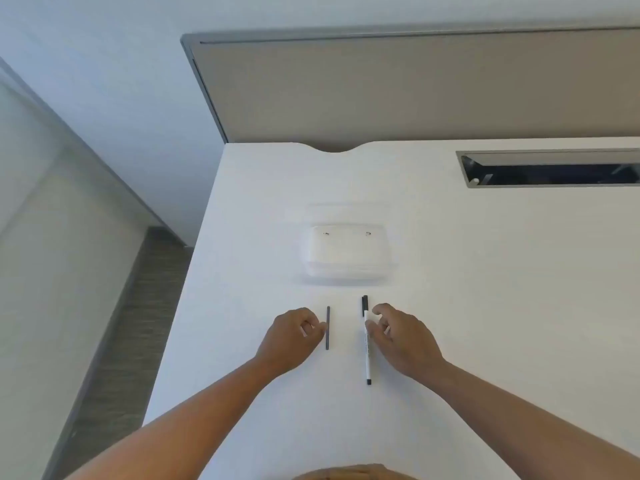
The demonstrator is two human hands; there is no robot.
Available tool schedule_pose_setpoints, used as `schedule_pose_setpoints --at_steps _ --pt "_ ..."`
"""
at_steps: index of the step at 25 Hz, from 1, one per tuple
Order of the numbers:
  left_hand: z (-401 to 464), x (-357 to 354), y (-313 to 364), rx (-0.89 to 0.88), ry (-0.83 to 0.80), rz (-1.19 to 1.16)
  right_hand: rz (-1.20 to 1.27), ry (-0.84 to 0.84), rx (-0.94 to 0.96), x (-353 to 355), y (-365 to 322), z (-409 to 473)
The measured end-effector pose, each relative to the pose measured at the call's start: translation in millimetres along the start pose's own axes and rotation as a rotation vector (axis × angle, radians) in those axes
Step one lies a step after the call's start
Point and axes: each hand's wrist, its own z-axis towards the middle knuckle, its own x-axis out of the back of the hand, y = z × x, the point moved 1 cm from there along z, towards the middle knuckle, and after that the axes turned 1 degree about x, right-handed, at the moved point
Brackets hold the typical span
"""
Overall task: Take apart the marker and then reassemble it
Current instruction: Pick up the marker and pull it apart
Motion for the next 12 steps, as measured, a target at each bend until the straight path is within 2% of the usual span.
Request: schedule_pose_setpoints --at_steps 4,12 --pt "-1 -9 -5 0.089 -0.052 -0.039 0.082 -0.055 -0.114 -14 4 2" --pt "-5 -13 -6 0.005 -0.087 0.088 0.005 -0.053 -0.226 -21 1 14"
